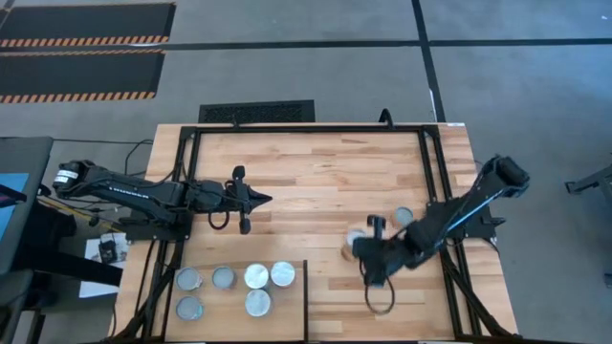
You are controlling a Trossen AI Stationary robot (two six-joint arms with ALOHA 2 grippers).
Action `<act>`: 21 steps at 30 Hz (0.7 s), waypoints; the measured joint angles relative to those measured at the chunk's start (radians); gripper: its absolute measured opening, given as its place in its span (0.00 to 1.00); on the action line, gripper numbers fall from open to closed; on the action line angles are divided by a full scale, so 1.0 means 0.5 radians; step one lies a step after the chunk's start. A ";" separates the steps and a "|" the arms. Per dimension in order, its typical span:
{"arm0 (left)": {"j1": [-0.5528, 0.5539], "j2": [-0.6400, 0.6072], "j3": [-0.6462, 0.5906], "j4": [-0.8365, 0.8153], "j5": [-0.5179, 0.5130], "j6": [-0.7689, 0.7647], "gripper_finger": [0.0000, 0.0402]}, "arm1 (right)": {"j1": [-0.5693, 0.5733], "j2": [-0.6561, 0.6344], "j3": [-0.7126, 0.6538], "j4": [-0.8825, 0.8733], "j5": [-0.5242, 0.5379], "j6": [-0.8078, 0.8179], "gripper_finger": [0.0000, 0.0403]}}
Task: Pick and place cans onto a shelf
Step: Put the canned corn on the shelf
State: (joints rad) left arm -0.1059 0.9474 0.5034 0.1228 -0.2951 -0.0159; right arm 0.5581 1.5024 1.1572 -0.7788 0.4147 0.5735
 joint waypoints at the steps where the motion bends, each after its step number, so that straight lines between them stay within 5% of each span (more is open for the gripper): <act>1: 0.000 0.000 0.000 0.000 0.000 -0.002 0.00 | 0.026 0.050 0.037 0.002 0.022 -0.009 0.03; 7: 0.000 0.001 0.001 -0.002 0.001 -0.047 0.00 | 0.048 0.289 0.402 -0.109 0.067 -0.223 0.03; 14: -0.014 0.001 0.001 -0.013 0.002 -0.090 0.00 | 0.103 0.378 1.046 -0.653 0.198 -0.266 0.03; 21: -0.025 0.001 0.001 -0.016 0.002 -0.083 0.00 | 0.194 0.417 1.454 -0.444 0.333 -0.682 0.03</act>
State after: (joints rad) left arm -0.1184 0.9478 0.5038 0.1146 -0.2943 -0.0574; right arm 0.6552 1.7107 1.8843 -1.0010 0.5812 0.2324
